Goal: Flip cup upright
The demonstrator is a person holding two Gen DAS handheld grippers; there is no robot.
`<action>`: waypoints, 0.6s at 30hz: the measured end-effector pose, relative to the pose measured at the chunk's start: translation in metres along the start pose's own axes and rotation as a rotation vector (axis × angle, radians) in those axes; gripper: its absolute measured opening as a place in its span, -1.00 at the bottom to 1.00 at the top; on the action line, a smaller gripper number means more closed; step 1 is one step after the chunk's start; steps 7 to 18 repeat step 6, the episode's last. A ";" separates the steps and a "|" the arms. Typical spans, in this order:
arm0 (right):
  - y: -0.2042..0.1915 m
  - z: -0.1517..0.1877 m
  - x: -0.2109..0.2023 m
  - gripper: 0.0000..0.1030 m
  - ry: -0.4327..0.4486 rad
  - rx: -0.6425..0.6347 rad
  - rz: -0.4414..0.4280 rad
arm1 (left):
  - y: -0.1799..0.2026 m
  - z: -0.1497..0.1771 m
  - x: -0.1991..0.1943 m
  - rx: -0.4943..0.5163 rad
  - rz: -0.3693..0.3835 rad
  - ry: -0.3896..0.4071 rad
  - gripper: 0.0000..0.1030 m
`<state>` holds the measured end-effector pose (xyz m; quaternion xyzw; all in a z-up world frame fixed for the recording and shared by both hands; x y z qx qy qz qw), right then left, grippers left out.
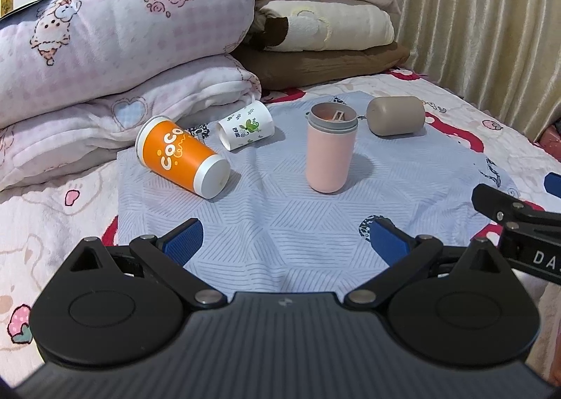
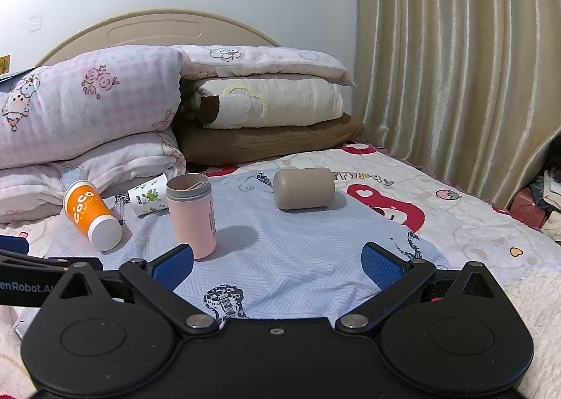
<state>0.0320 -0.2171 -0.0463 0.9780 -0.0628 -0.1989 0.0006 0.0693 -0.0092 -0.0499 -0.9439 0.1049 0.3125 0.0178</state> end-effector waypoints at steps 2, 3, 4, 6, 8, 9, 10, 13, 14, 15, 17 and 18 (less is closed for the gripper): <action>0.000 0.000 0.000 1.00 0.000 -0.001 -0.001 | 0.000 0.001 0.000 0.002 0.001 -0.003 1.00; 0.000 0.000 0.000 1.00 0.000 -0.002 -0.001 | 0.001 0.000 0.000 0.003 0.005 -0.007 1.00; 0.000 0.000 -0.001 1.00 0.001 -0.001 -0.001 | 0.001 0.001 0.001 0.003 0.011 -0.014 1.00; 0.000 0.000 0.000 1.00 0.003 -0.001 0.000 | 0.002 0.001 0.002 0.000 0.020 -0.025 1.00; 0.000 0.000 0.000 1.00 0.003 -0.001 0.000 | 0.002 0.001 0.002 0.000 0.020 -0.025 1.00; 0.000 0.000 0.000 1.00 0.003 -0.001 0.000 | 0.002 0.001 0.002 0.000 0.020 -0.025 1.00; 0.000 0.000 0.000 1.00 0.003 -0.001 0.000 | 0.002 0.001 0.002 0.000 0.020 -0.025 1.00; 0.000 0.000 0.000 1.00 0.003 -0.001 0.000 | 0.002 0.001 0.002 0.000 0.020 -0.025 1.00; 0.000 0.000 0.000 1.00 0.003 -0.001 0.000 | 0.002 0.001 0.002 0.000 0.020 -0.025 1.00; 0.000 0.000 0.000 1.00 0.003 -0.001 0.000 | 0.002 0.001 0.002 0.000 0.020 -0.025 1.00; 0.000 0.000 0.000 1.00 0.003 -0.001 0.000 | 0.002 0.001 0.002 0.000 0.020 -0.025 1.00; 0.000 0.000 0.000 1.00 0.003 -0.001 0.000 | 0.002 0.001 0.002 0.000 0.020 -0.025 1.00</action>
Point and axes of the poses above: each gripper's, at about its wrist camera, not at the fingertips, and x roughly the way its jaws point, y to its right, z to its underside, the point moved 8 cm from there along x, roughly the way its jaws point
